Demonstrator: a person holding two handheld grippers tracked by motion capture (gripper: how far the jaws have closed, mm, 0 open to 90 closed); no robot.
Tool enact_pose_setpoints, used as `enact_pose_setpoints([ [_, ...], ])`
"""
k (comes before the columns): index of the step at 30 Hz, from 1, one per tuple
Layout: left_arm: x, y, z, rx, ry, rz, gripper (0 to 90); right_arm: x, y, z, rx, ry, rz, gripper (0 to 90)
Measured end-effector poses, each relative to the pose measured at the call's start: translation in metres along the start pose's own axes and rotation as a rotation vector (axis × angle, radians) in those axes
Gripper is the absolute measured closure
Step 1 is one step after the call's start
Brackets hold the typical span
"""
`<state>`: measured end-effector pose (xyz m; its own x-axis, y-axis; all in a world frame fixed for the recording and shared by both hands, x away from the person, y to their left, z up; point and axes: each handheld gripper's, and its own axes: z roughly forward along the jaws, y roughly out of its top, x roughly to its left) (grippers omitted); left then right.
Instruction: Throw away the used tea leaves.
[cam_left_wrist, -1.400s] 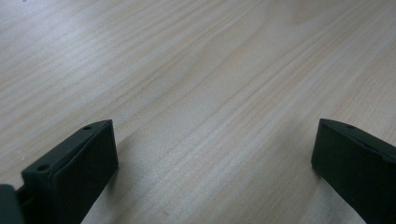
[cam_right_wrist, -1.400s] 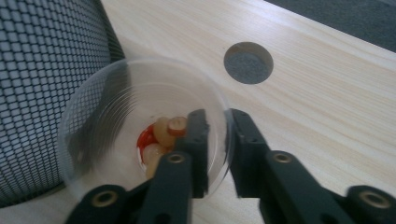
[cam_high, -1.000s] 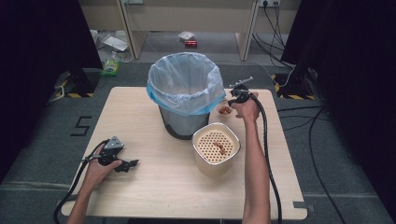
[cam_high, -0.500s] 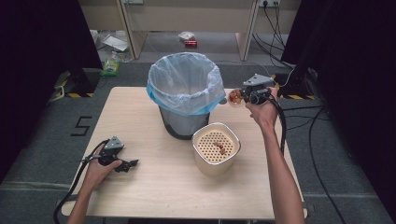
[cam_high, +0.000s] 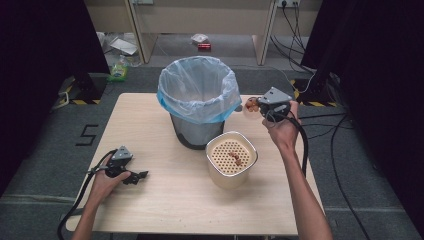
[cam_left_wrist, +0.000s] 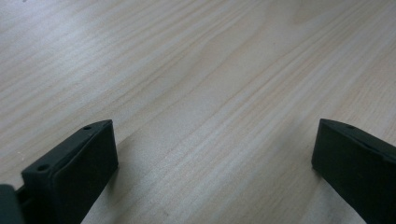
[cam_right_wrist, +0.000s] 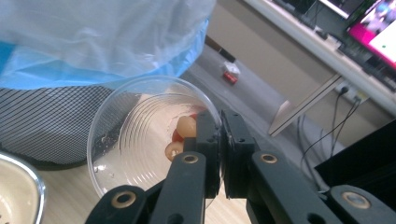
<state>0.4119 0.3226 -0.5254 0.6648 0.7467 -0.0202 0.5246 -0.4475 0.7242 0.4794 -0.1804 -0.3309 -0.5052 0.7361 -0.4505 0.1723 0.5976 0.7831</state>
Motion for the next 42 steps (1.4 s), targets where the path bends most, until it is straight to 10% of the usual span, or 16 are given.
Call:
enact_pose_setpoints([
  [17, 0.0, 0.0, 0.0, -0.001, 0.0, 0.0, 0.0, 0.053, -0.01, -0.041, -0.156, -0.12, -0.156, 87.4],
  [26, 0.0, 0.0, 0.0, -0.003, 0.0, -0.001, 0.0, 0.091, -0.021, -0.051, -0.272, -0.241, -0.378, 87.4],
  [29, 0.0, 0.0, 0.0, -0.002, 0.001, 0.0, 0.0, 0.106, -0.025, -0.055, -0.296, -0.338, -0.534, 87.6],
  [42, 0.0, 0.0, 0.0, -0.003, 0.0, -0.001, 0.0, 0.128, -0.032, -0.049, -0.338, -0.463, -0.666, 87.8],
])
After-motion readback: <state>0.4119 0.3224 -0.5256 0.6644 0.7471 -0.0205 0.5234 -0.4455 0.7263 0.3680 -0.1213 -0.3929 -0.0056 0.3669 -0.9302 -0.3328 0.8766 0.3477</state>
